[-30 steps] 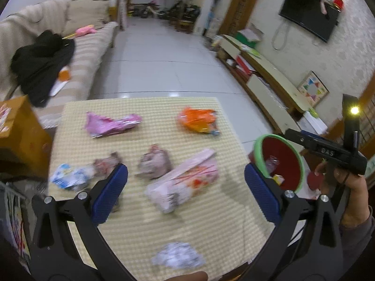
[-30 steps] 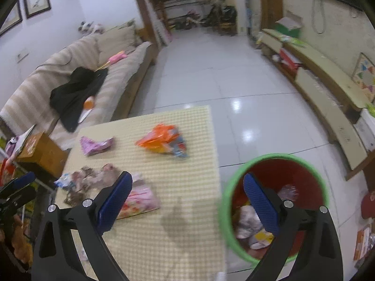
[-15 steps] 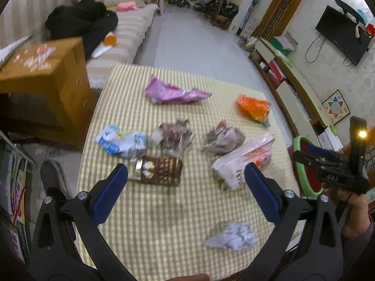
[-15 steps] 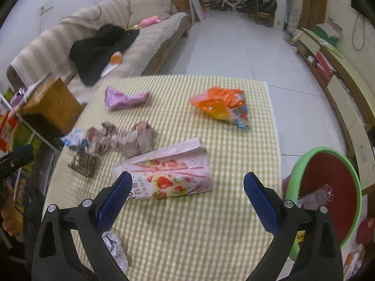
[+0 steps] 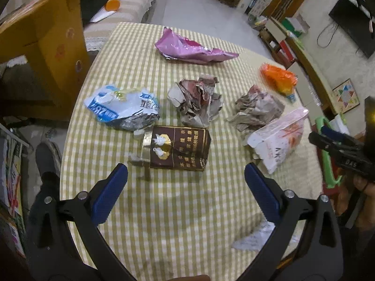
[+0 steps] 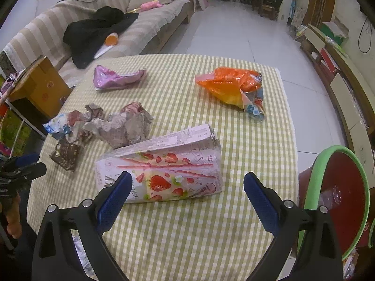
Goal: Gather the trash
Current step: 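Grasp the pink Pocky box with the right tool while the left tool grasps the brown chocolate box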
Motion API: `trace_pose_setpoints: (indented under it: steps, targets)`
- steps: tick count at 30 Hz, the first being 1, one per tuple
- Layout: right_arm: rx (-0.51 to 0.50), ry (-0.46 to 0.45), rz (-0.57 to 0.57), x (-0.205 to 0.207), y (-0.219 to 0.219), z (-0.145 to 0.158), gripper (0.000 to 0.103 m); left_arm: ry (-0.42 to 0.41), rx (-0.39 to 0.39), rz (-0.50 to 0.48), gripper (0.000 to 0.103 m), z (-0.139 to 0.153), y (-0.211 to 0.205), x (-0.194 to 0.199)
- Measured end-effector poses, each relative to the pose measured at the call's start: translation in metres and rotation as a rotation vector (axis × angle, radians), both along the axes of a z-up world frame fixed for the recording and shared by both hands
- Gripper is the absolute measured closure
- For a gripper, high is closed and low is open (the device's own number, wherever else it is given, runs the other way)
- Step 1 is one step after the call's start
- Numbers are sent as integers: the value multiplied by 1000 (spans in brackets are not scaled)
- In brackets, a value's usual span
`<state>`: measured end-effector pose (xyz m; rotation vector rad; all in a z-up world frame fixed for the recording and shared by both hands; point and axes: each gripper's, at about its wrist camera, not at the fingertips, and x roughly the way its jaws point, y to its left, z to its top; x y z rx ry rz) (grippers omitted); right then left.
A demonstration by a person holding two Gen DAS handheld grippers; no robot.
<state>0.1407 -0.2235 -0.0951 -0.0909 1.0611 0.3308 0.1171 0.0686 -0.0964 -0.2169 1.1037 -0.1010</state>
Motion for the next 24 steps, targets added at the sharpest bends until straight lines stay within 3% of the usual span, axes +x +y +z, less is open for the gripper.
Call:
trace_pose_setpoints:
  steps: [15, 17, 19, 24]
  targets:
    - [5, 7, 37, 11, 11, -12, 9, 34, 187, 8, 6, -32, -13, 28]
    - [12, -4, 41, 12, 13, -10, 7, 28, 204, 1, 10, -33, -13, 27]
    - [20, -11, 46, 16, 14, -8, 7, 21, 222, -4, 22, -32, -13, 25]
    - [30, 0, 39, 28, 8, -10, 7, 9, 193, -21, 27, -28, -12, 25]
